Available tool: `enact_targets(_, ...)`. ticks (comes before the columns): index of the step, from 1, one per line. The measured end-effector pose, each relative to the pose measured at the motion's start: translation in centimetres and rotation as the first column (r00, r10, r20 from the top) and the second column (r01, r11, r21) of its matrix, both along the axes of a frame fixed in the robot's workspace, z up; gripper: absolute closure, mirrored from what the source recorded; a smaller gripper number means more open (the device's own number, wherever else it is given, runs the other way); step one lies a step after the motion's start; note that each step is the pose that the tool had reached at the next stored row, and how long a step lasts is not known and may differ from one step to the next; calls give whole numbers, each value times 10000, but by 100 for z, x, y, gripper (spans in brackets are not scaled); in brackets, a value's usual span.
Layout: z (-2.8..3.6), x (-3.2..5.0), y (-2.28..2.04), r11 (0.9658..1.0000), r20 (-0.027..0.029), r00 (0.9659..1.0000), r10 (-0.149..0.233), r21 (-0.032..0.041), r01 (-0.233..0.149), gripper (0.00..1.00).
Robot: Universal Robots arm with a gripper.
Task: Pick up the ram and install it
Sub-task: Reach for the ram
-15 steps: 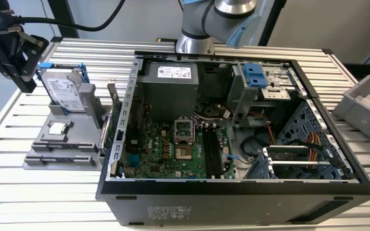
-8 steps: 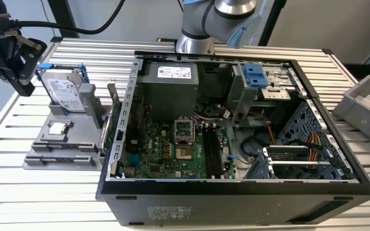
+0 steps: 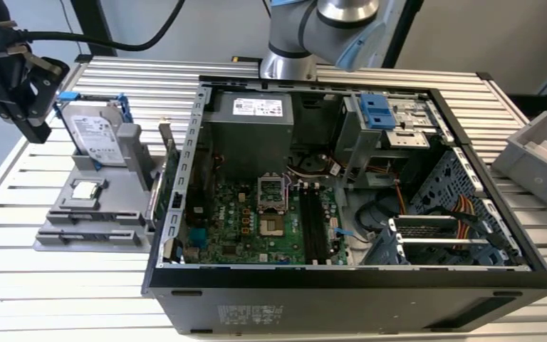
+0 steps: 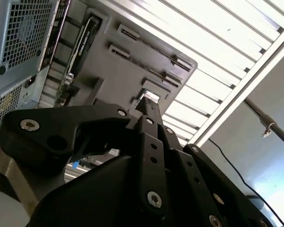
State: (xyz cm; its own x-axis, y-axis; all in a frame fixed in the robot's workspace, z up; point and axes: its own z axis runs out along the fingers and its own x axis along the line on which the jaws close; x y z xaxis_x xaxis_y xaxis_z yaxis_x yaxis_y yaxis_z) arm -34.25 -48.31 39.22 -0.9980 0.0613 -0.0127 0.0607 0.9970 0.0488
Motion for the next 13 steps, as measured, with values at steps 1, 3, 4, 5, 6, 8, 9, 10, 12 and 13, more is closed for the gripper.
enact_targets(1,0,0,0,10000,-1,10000,0,-1,0,100)
enact_targets(3,0,0,0,10000,0,10000,1,-1,-1,100)
enact_targets(4,0,0,0,10000,-1,10000,2,-1,-2,100)
enact_targets(5,0,0,0,10000,-1,10000,2,-1,-2,100)
enact_targets(6,0,0,0,10000,-1,10000,2,0,-2,100)
enact_targets(8,0,0,0,10000,0,10000,3,0,-3,100)
enact_targets(9,0,0,0,10000,0,10000,3,0,-3,100)
enact_targets(10,0,0,0,10000,0,10000,3,0,-3,100)
enact_targets(12,1,0,0,10000,-1,10000,4,-1,-4,100)
enact_targets(13,0,0,0,10000,0,10000,4,0,-4,100)
